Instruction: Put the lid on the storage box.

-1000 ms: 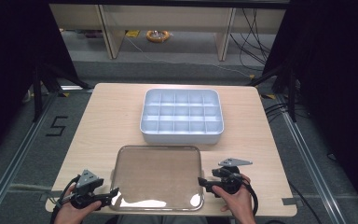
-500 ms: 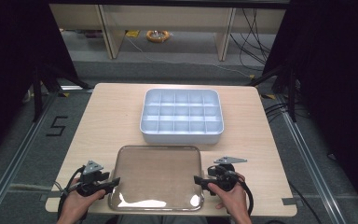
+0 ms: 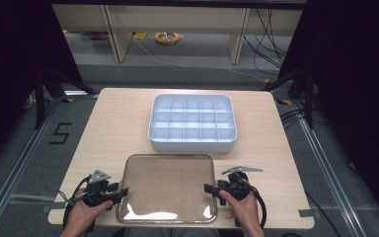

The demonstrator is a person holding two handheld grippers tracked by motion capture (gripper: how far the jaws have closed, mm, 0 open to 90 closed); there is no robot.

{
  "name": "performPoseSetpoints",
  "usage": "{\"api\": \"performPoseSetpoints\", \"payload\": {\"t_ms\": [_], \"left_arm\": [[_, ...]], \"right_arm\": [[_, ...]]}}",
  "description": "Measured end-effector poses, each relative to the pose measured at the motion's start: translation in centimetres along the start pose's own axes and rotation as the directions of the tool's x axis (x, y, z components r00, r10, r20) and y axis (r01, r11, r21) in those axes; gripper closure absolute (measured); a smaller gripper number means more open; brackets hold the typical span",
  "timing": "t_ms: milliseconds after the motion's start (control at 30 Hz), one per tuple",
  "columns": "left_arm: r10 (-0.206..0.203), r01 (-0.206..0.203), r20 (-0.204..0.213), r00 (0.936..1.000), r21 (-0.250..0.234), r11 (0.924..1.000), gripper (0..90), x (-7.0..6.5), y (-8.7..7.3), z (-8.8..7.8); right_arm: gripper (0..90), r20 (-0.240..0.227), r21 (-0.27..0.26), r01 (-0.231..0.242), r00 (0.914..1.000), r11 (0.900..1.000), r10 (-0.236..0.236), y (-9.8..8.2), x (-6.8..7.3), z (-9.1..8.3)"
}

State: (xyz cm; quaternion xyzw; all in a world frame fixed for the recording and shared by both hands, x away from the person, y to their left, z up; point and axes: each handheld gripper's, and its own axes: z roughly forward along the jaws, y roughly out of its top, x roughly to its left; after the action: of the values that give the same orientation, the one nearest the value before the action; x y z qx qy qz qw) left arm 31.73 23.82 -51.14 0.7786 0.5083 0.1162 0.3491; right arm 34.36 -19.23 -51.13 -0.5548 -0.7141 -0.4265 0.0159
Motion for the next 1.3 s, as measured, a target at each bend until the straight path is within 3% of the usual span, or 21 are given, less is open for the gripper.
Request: {"api": "performPoseSetpoints", "payload": {"t_ms": [100, 267, 300, 367, 400, 500, 533, 567, 600, 667, 700, 733, 800, 867, 1000, 1100, 1167, 1200, 1300], "left_arm": [[0.007, -0.007, -0.005, 1.0000, -0.006, 1.0000, 51.3, -0.1, -0.1, 0.0], [0.011, -0.011, -0.004, 0.9999, 0.001, 0.9999, 51.4, 0.0, -0.1, -0.1], [0.008, -0.008, -0.005, 1.0000, 0.002, 1.0000, 51.3, 0.0, -0.1, -0.1], [0.004, -0.004, -0.004, 1.0000, 0.000, 1.0000, 51.3, 0.0, -0.1, -0.2], [0.004, -0.004, -0.004, 1.0000, 0.000, 1.0000, 51.3, 0.0, -0.1, -0.2], [0.011, -0.011, -0.001, 0.9999, 0.010, 0.9999, 51.3, 0.1, -0.1, -0.2], [-0.015, 0.015, 0.007, 0.9999, -0.001, 0.9999, 51.1, 0.1, -0.2, -0.2], [-0.019, 0.019, 0.013, 0.9997, -0.003, 0.9998, 51.2, 0.1, -0.2, -0.2], [-0.014, 0.014, 0.016, 0.9998, 0.000, 0.9999, 51.2, 0.2, -0.2, -0.3], [-0.008, 0.008, 0.016, 0.9998, 0.004, 1.0000, 51.1, 0.2, -0.1, -0.3], [-0.017, 0.017, 0.017, 0.9997, -0.002, 0.9998, 51.0, 0.1, -0.2, -0.3], [-0.036, 0.036, 0.040, 0.9985, 0.000, 0.9994, 49.9, 0.3, -0.2, -0.3], [-0.037, 0.037, 0.046, 0.9982, 0.004, 0.9993, 47.9, 0.3, -0.2, -0.3], [-0.020, 0.021, 0.052, 0.9984, -0.007, 0.9998, 45.9, 0.4, -0.3, -0.2], [-0.027, 0.029, 0.063, 0.9976, -0.020, 0.9994, 39.7, 0.2, -0.3, -0.1], [-0.022, 0.024, 0.078, 0.9967, -0.022, 0.9995, 34.1, 0.3, -0.3, 0.0], [-0.046, 0.047, 0.069, 0.9966, -0.023, 0.9986, 29.9, 0.4, -0.1, 0.1], [-0.054, 0.056, 0.071, 0.9960, -0.027, 0.9981, 27.4, 0.6, -0.1, 0.1], [-0.049, 0.051, 0.067, 0.9966, -0.035, 0.9981, 27.1, 0.9, 0.0, 0.2]], "right_arm": [[31.5, -0.029, -0.040, -0.082, 0.9963, 0.996, 0.080, -0.4, -0.3, -0.1], [35.6, -0.037, -0.060, -0.111, 0.9934, 0.992, 0.109, -0.9, -0.4, -0.3], [37.3, -0.051, -0.070, -0.149, 0.9880, 0.986, 0.146, -1.1, -0.5, -0.5], [38.2, -0.065, -0.088, -0.181, 0.9824, 0.980, 0.175, -1.3, -0.7, -0.5], [39.6, -0.084, -0.072, -0.226, 0.9718, 0.971, 0.220, -1.3, -0.7, -0.8], [42.8, -0.110, -0.080, -0.235, 0.9680, 0.969, 0.226, -1.5, -1.1, -0.7], [54.2, -0.180, -0.041, -0.324, 0.9328, 0.945, 0.312, -1.8, -0.7, -0.6], [54.5, -0.190, -0.027, -0.321, 0.9315, 0.947, 0.311, -1.9, -0.4, -0.5], [54.6, -0.166, -0.036, -0.277, 0.9492, 0.960, 0.267, -1.8, -0.1, -0.3], [61.1, -0.131, -0.040, -0.222, 0.9678, 0.974, 0.215, -1.4, 0.2, -0.5], [62.6, -0.127, -0.075, -0.150, 0.9820, 0.986, 0.139, -1.3, -0.2, -0.5], [63.5, -0.144, -0.081, -0.149, 0.9802, 0.986, 0.136, -1.3, -0.1, -0.7], [63.9, -0.154, -0.082, -0.144, 0.9795, 0.986, 0.130, -1.3, 0.0, -1.0], [64.9, -0.171, -0.096, -0.117, 0.9802, 0.989, 0.099, -1.4, 0.2, -1.4], [65.4, -0.186, -0.106, -0.056, 0.9818, 0.993, 0.036, -1.3, 0.9, -2.2], [65.9, -0.190, -0.110, -0.048, 0.9815, 0.993, 0.026, -1.3, 0.9, -2.3], [68.0, -0.190, -0.112, -0.043, 0.9816, 0.993, 0.022, -1.2, 0.9, -2.4], [68.9, -0.189, -0.117, -0.020, 0.9820, 0.993, -0.003, -1.1, 0.7, -2.4], [69.3, -0.206, -0.118, -0.035, 0.9785, 0.992, 0.010, -1.2, 0.8, -2.2]]}}
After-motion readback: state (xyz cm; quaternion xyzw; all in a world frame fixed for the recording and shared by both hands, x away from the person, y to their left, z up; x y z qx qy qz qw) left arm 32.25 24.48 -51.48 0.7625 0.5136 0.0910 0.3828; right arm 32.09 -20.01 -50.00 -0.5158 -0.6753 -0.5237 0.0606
